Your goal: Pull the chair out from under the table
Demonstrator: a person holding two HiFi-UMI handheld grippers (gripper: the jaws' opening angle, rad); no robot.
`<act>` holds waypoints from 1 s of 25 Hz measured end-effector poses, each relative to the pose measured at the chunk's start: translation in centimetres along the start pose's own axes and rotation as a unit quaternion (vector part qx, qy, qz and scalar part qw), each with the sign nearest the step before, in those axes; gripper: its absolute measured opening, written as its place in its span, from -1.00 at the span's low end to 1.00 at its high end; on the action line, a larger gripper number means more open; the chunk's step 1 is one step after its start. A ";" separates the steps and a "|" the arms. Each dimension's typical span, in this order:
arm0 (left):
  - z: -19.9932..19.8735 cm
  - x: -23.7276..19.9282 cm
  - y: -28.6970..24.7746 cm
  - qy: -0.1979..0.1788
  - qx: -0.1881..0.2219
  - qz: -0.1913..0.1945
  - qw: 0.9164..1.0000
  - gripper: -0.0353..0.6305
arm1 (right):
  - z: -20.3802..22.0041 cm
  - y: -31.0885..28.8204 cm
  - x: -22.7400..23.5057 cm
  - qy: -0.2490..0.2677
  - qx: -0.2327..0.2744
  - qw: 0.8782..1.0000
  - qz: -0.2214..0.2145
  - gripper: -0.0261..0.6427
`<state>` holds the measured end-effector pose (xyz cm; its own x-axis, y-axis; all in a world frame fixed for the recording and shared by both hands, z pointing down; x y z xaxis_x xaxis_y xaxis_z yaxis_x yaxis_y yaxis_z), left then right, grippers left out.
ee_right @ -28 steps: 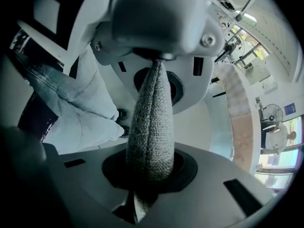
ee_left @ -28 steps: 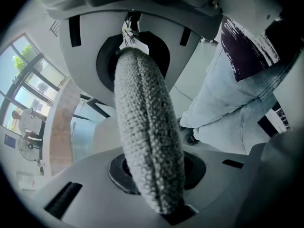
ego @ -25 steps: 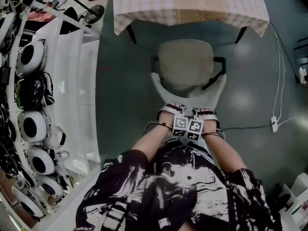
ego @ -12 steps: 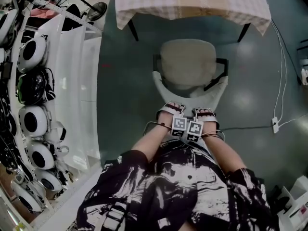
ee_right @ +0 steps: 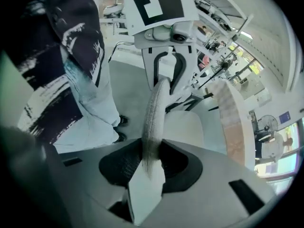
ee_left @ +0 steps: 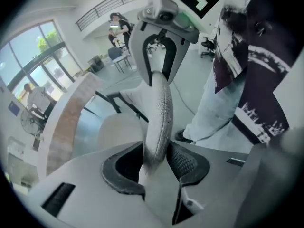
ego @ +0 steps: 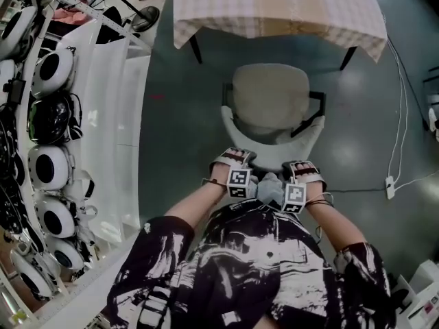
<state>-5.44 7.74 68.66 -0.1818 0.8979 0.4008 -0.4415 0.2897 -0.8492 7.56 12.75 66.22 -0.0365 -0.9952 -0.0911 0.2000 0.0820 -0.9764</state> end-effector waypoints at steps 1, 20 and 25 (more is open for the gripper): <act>0.7 -0.5 1.6 0.024 0.007 -0.009 1.000 -0.48 | 0.4 1.3 -0.1 -0.015 0.014 1.000 0.006 -0.58; -10.5 -32.4 41.2 0.305 0.497 -0.400 0.707 -0.64 | -2.2 49.2 17.7 -0.190 0.625 0.678 0.337 -0.76; -11.7 -33.3 43.4 0.286 0.501 -0.409 0.707 -0.76 | -3.2 51.0 17.3 -0.178 0.637 0.667 0.342 -0.79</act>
<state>-8.24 -5.72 14.43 0.7528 0.6359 0.1698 -0.6466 0.6662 0.3716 13.98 -0.11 14.25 0.6791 -0.7172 -0.1565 0.7297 0.6363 0.2504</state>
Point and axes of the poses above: the fingertips, and each gripper's own axes: y backward along the fingers, x to its right, z out of its underside, the point moved 8 cm from there along y, backward along the fingers, and after that the axes turned 12 degrees about -z, right-handed, at the moved point
